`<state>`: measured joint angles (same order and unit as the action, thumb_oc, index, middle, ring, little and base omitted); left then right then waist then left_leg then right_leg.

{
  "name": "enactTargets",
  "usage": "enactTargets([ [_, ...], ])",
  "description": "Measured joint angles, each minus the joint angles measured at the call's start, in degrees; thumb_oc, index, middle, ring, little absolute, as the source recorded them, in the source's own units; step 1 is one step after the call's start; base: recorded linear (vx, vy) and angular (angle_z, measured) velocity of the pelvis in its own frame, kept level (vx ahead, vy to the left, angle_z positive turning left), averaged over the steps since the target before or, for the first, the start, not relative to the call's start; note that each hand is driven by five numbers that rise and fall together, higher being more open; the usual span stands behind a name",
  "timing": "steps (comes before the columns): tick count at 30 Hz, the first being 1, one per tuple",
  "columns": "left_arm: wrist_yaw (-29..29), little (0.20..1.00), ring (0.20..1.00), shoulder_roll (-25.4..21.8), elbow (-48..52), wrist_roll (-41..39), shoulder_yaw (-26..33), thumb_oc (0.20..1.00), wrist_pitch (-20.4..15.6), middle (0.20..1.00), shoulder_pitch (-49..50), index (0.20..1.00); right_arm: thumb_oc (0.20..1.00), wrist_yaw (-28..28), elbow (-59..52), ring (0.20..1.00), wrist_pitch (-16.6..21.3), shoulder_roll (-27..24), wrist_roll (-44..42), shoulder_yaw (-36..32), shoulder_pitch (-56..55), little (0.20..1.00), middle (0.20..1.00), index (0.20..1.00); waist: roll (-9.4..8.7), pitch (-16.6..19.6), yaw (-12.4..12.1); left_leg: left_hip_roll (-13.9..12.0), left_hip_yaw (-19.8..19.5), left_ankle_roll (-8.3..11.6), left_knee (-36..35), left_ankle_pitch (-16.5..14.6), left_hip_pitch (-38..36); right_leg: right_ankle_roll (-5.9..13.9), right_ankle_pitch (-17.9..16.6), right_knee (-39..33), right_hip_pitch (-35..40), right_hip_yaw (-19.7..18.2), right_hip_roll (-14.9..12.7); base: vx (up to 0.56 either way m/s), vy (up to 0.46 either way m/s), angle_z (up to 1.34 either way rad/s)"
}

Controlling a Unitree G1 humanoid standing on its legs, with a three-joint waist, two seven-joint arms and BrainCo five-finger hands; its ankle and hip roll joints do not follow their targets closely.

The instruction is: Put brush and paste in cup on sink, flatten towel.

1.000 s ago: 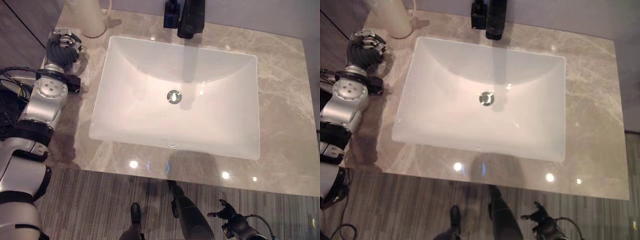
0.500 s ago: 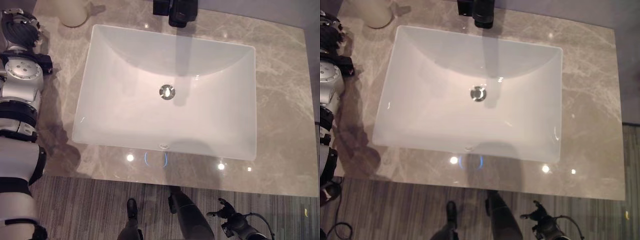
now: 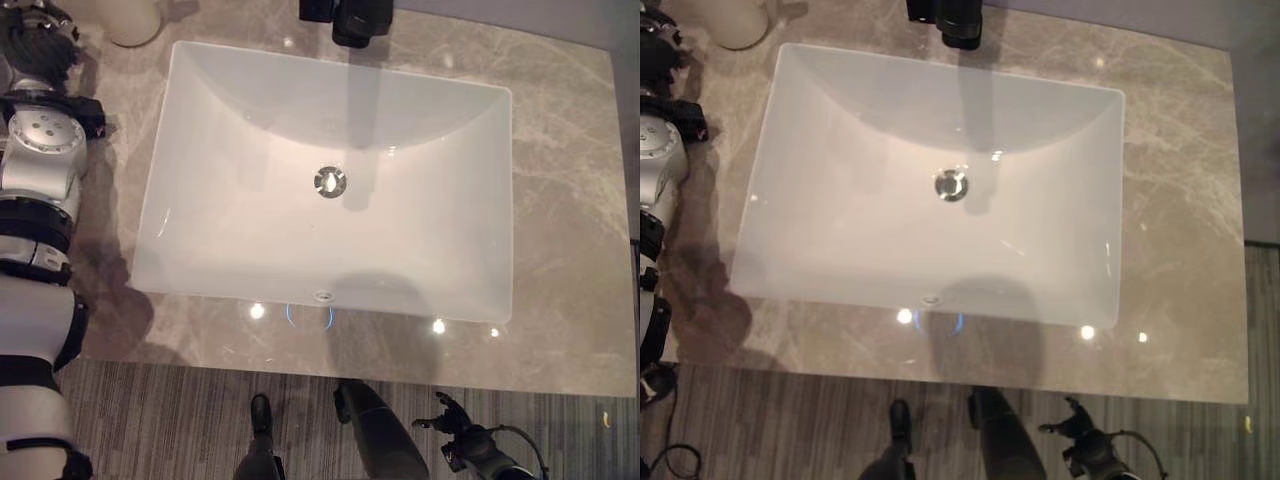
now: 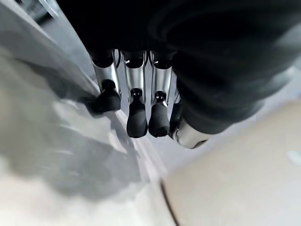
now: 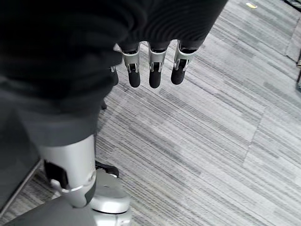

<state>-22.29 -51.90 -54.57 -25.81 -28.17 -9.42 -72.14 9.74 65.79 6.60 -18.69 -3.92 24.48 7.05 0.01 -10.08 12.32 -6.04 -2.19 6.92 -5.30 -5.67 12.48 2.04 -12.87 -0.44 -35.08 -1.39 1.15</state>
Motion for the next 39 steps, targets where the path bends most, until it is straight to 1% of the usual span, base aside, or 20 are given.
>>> enactTargets([
  [2, -0.03, 0.200, 0.200, 0.00, 0.23, 0.01, 0.00, 0.200, -0.37, 0.200, 0.06, 0.200, 1.000, 0.00, -0.23, 1.000, 0.30, 0.04, 0.00, 0.06, 0.00, 1.000, 1.000, 1.000, -0.14, 0.09, 0.14, 0.00, 0.22, -0.01, 0.00, -0.05, 0.00, 0.00, 0.00, 0.10, -0.16, -0.13, 0.06, 0.01, -0.028, -0.08],
  [4, -0.13, 0.200, 0.200, -0.67, 0.56, 0.09, 0.00, 0.200, -0.42, 0.200, 0.07, 0.200, 1.000, 0.00, -0.23, 1.000, 0.92, 0.18, 0.00, 0.53, -0.07, 1.000, 1.000, 1.000, -1.19, 0.74, -0.09, 0.02, 1.38, 0.09, 0.00, -0.28, 0.10, 0.04, 0.06, 0.67, -1.07, -1.07, 0.51, 0.01, -0.032, -0.19],
  [6, -0.21, 0.200, 0.200, -1.17, 0.73, 1.62, -0.14, 0.200, -0.44, 0.200, 0.07, 0.200, 1.000, 0.01, -0.18, 1.000, 1.14, 0.15, -0.01, 0.52, -0.47, 1.000, 1.000, 1.000, -1.43, 0.90, 0.08, -0.17, 1.41, 0.15, 0.00, -0.32, 0.14, 0.07, 0.16, 0.70, -1.14, -1.06, 0.68, 0.01, -0.009, -0.06],
  [11, -0.76, 0.200, 0.200, -2.04, 2.16, 4.59, -0.36, 0.200, -0.59, 0.200, 0.33, 0.200, 1.000, 0.01, -0.29, 1.000, 1.84, 0.05, -0.01, 0.51, -1.88, 1.000, 1.000, 1.000, -1.44, 1.91, 0.01, -0.94, 1.77, 0.57, 0.00, -0.51, 0.84, -0.76, 0.98, 2.34, -2.76, -0.99, 1.31, 0.03, -0.016, -0.03],
  [18, -1.34, 0.200, 0.200, -3.25, 3.18, 8.18, -1.92, 0.200, -2.07, 0.200, 0.56, 0.200, 1.000, 0.03, -0.68, 1.000, 2.83, 0.00, 0.01, 0.49, -2.09, 1.000, 1.000, 1.000, -1.35, 2.04, 0.11, -1.56, 2.22, 0.97, 0.00, -0.65, 0.78, -0.90, 1.06, 2.39, -2.91, -1.05, 1.92, 0.01, -0.008, -0.02],
  [19, -1.62, 0.200, 0.200, -3.28, 2.76, 9.15, -2.01, 0.200, -2.10, 0.200, 0.55, 0.200, 1.000, 0.06, -0.65, 1.000, 3.28, -0.01, 0.02, 0.47, -2.21, 1.000, 1.000, 1.000, -1.17, 2.26, 0.16, -1.58, 2.27, 1.00, 0.00, -0.66, 0.90, -0.94, 1.09, 2.39, -3.03, -1.06, 1.95, 0.00, 0.000, 0.00],
  [20, -1.85, 0.200, 0.200, -2.71, -0.03, 10.20, -2.15, 0.200, -2.21, 0.200, -0.17, 0.200, 1.000, 0.08, -0.55, 1.000, 3.41, 0.02, 0.02, 0.51, -2.28, 1.000, 1.000, 1.000, -1.01, 2.56, 0.26, -1.62, 2.38, 1.07, -0.01, -0.70, 0.90, -1.08, 1.53, 2.41, -3.09, -1.06, 2.01, 0.00, 0.000, 0.00],
  [22, -2.49, 0.200, 0.200, -1.79, -3.21, 11.19, -2.35, 0.200, -1.50, 0.200, -0.47, 0.200, 1.000, 0.16, -0.31, 1.000, 3.53, -0.03, 0.03, 0.52, -2.49, 1.000, 1.000, 1.000, -0.22, 4.59, 0.94, -1.74, 2.45, 1.13, -0.01, -0.74, 1.76, -1.15, 1.55, 2.49, -3.96, -1.04, 2.17, 0.02, -0.001, -0.01],
  [24, -2.98, 0.200, 0.200, -1.25, -8.11, 11.22, -2.79, 0.200, -0.99, 0.200, -2.81, 0.200, 1.000, 0.18, -0.19, 1.000, 3.68, -0.05, 0.04, 1.03, -2.49, 1.000, 1.000, 1.000, -0.12, 4.66, 1.27, -1.85, 2.62, 1.20, -0.01, -0.78, 1.74, -1.17, 1.62, 2.57, -4.07, -1.09, 2.34, 0.04, -0.012, -0.04],
  [25, -3.59, 0.200, 0.200, -1.19, -11.51, 11.22, -4.21, 0.200, -0.25, 0.200, -4.92, 0.200, 1.000, 0.19, 0.02, 1.000, 3.67, -0.04, 0.04, 1.10, -2.71, 1.000, 1.000, 1.000, -0.05, 4.70, 1.35, -2.05, 2.75, 1.33, -0.01, -0.86, 1.75, -1.31, 1.78, 2.70, -4.24, -1.13, 2.60, 0.03, -0.020, -0.07],
  [26, -4.27, 0.200, 0.200, -1.19, -13.58, 11.22, -4.26, 0.200, 0.58, 0.200, -6.10, 0.200, 1.000, 0.22, 0.07, 1.000, 3.64, -0.12, 0.04, 1.91, -3.05, 1.000, 1.000, 1.000, 0.00, 4.73, 1.33, -2.35, 2.80, 1.45, -0.01, -0.92, 1.83, -1.54, 1.99, 3.11, -4.61, -1.08, 2.90, 0.02, -0.011, -0.06],
  [29, -5.16, 0.200, 0.200, -1.46, -13.56, 11.23, -4.16, 0.200, 1.05, 0.200, -6.85, 0.200, 1.000, 0.26, 0.04, 1.000, 3.63, -0.17, 0.11, 2.20, -3.34, 1.000, 1.000, 1.000, 0.03, 4.73, 1.15, -2.82, 2.73, 1.60, 0.00, -0.83, 2.20, -2.05, 1.83, 3.43, -5.06, -0.77, 3.25, 0.00, 0.000, 0.00],
  [35, -5.91, 0.200, 0.200, -1.61, -13.80, 11.20, -4.22, 0.200, 2.00, 0.200, -6.98, 0.200, 1.000, 0.46, -0.03, 1.000, 3.67, -0.37, 0.11, 2.20, -3.35, 1.000, 1.000, 1.000, 0.02, 4.74, 1.26, -2.96, 2.76, 1.82, -0.01, -0.85, 2.20, -2.04, 1.87, 3.56, -5.17, -0.72, 3.44, 0.00, -0.002, -0.01],
  [39, -5.87, 0.200, 0.200, -2.92, -13.66, 11.19, -4.42, 0.200, 1.93, 0.200, -7.02, 0.200, 1.000, 0.45, -0.25, 1.000, 3.73, -0.48, 0.09, 2.23, -3.46, 1.000, 1.000, 1.000, -0.01, 4.81, 1.22, -3.14, 3.21, 2.11, -0.01, -0.95, 2.55, -1.96, 2.01, 3.56, -5.76, -1.05, 3.81, 0.01, -0.019, -0.05],
])
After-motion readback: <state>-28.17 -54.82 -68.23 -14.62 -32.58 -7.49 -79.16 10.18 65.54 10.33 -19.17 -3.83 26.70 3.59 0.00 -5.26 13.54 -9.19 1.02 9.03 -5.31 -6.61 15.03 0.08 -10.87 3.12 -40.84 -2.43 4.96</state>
